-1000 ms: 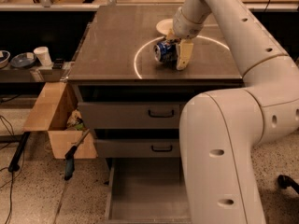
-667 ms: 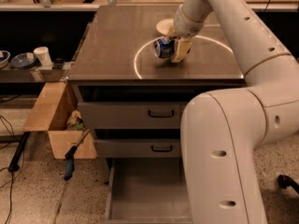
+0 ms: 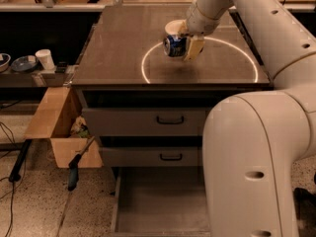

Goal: Place pepsi can into bottom drawer

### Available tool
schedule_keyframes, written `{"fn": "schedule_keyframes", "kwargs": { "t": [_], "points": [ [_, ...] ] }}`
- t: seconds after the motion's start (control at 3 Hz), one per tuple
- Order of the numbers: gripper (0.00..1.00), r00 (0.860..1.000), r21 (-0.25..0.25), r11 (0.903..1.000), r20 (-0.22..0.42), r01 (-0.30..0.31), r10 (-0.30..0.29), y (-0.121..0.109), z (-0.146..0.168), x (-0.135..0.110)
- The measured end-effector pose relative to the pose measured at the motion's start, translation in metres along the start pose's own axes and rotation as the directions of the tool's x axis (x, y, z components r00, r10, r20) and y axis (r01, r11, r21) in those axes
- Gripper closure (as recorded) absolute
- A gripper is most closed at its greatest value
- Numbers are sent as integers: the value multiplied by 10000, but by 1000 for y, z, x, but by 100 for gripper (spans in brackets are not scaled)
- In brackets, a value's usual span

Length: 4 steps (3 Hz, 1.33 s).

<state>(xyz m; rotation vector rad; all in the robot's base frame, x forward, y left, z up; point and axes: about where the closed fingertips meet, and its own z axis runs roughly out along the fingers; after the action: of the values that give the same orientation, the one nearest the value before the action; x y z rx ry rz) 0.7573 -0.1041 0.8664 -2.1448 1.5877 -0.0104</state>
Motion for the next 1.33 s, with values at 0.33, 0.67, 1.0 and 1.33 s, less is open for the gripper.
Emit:
{"fn": "schedule_keyframes", "kwargs": {
  "t": [0.33,0.67,1.0,1.33],
  "points": [
    [100,9999,131,9998,-7,-127,127,0,0,2],
    [100,9993,268,9990,-79,-361,363,10,-14,4],
    [100,9983,497,9973,-212,-532,543,37,-49,-6],
    [100,9964,604,9951,-294,-777,796,88,-88,-27]
  ]
}}
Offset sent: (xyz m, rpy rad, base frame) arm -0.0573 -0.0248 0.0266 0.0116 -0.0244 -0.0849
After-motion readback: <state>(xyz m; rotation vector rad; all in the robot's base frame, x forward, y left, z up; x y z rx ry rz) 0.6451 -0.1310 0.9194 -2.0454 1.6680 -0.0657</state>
